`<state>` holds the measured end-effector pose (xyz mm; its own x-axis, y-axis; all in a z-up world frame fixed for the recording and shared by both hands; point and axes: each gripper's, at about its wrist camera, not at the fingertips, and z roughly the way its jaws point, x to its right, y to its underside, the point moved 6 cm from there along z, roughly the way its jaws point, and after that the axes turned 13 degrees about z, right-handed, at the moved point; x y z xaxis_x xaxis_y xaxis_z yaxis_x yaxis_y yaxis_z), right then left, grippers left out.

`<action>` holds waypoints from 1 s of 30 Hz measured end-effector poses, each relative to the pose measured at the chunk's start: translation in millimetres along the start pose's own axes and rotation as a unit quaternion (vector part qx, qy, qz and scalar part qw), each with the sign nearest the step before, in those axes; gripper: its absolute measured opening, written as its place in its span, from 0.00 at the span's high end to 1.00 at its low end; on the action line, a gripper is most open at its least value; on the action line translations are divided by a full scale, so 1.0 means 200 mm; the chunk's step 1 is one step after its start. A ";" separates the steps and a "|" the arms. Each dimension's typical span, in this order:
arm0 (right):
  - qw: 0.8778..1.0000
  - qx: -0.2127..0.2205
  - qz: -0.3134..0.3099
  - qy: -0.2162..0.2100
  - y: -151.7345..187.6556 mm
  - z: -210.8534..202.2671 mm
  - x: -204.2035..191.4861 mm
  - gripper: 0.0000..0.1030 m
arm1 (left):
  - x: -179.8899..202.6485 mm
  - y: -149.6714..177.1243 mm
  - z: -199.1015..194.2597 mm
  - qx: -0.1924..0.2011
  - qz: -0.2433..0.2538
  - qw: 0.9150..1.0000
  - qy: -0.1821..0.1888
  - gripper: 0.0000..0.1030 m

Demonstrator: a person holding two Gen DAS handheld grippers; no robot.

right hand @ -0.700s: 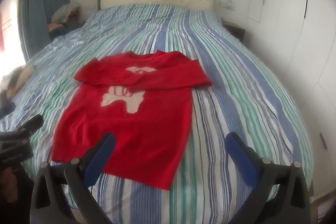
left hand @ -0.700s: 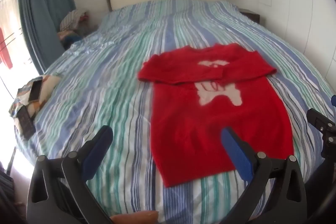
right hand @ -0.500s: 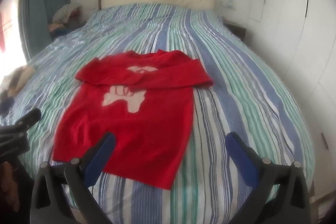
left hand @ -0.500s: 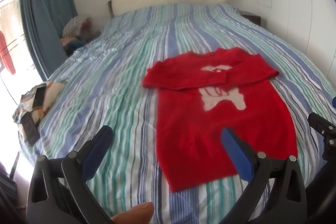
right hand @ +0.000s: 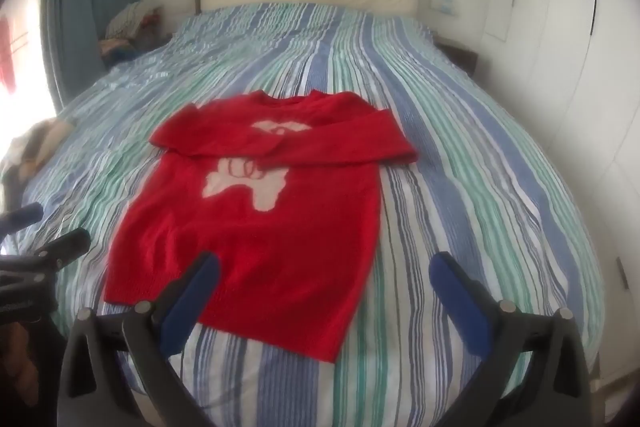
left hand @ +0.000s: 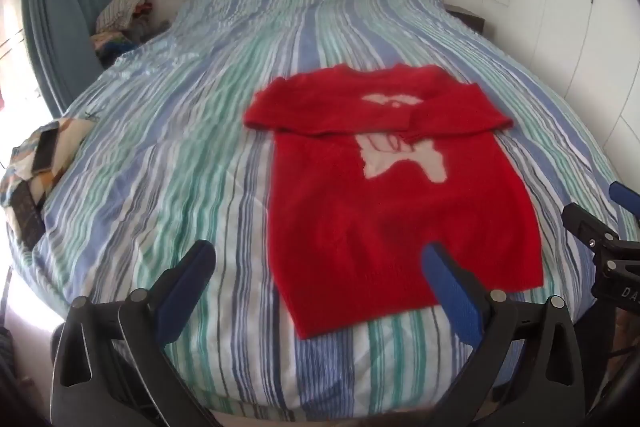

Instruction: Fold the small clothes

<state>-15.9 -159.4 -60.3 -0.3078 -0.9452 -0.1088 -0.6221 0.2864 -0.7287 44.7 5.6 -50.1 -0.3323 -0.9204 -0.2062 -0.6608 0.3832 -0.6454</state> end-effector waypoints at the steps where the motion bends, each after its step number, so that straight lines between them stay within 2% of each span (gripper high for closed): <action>1: 1.000 0.000 0.000 0.000 0.00 0.00 0.00 0.00 | -0.01 0.00 0.00 -0.002 -0.002 1.000 -0.002 0.00; 8: 1.000 -0.010 -0.001 -0.002 0.02 0.02 -0.02 0.00 | -0.09 0.05 0.05 -0.022 -0.024 0.999 -0.018 0.00; 13: 1.000 -0.016 0.000 -0.001 0.03 0.03 -0.02 0.00 | -0.10 0.07 0.08 -0.032 -0.029 0.999 -0.015 0.00; 30: 1.000 -0.024 -0.006 -0.001 0.06 0.05 -0.04 0.00 | -0.09 0.09 0.08 -0.033 -0.024 0.999 -0.015 0.00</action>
<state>-13.5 -150.0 -74.6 -0.2980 -0.9492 -0.1014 -0.6599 0.2816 -0.6966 50.0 26.9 -69.6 -0.2793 -0.9396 -0.1978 -0.7196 0.3412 -0.6048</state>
